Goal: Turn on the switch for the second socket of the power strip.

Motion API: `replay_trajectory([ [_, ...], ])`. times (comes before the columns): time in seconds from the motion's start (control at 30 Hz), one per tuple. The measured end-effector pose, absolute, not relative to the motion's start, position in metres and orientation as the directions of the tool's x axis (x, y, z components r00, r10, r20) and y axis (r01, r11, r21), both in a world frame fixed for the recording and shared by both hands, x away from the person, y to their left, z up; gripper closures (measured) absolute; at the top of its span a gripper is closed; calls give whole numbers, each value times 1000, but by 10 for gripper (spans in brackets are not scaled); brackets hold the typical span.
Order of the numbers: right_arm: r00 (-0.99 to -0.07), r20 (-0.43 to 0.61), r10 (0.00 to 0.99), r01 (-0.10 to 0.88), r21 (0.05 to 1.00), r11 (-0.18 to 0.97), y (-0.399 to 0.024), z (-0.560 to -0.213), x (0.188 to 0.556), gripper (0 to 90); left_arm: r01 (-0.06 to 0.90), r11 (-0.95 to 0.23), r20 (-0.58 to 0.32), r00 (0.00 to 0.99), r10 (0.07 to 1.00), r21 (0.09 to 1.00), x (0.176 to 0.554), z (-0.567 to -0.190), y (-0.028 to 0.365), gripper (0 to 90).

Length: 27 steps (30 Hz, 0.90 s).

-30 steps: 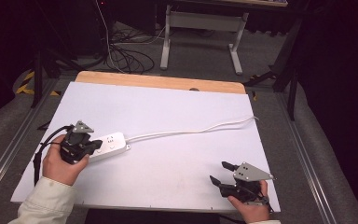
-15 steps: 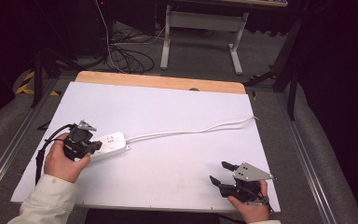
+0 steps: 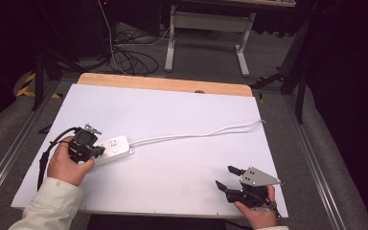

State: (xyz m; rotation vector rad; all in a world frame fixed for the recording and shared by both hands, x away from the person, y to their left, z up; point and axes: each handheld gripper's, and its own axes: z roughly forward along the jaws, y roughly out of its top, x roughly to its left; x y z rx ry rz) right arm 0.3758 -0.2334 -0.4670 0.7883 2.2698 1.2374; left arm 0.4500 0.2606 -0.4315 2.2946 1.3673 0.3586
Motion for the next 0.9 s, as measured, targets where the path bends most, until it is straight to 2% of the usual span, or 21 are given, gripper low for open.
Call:
replay_trajectory([
  [0.9,-744,-93,662,279,856,434,-234,-468,376,335,764,-389,8,449,894,515,448,-439,259,900],
])
